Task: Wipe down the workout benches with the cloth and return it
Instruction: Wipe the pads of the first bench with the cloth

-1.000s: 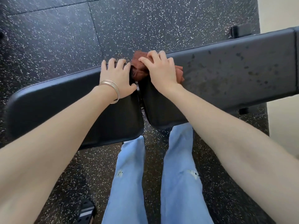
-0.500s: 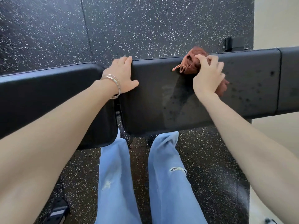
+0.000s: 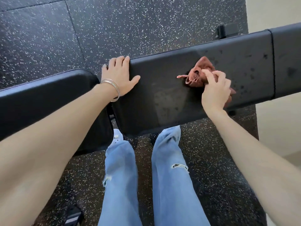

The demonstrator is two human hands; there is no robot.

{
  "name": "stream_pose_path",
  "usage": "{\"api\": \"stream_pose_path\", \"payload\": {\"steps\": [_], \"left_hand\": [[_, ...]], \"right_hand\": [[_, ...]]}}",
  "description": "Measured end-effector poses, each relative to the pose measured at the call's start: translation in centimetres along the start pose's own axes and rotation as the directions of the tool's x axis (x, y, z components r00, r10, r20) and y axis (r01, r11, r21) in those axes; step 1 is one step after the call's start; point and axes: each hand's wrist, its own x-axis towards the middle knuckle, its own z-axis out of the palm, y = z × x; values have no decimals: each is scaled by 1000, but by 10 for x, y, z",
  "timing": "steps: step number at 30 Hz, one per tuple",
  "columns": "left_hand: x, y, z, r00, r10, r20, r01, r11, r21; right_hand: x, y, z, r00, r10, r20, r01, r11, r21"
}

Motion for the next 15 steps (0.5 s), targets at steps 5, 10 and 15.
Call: {"api": "stream_pose_path", "payload": {"steps": [5,10,15], "left_hand": [[6,3,2,999,46,-9,-45,997,55],[5,-3,2,993,115,-10,-113,987,118],[6,-8,3,990,143,-3,-141,981,132]], "right_hand": [[-56,-58,16,999,54,5,-54,997,52],[-139,-86,22,920,-389,-35,390,920,34],[-80,-55,2,859,-512,-9,509,856,-94]]}}
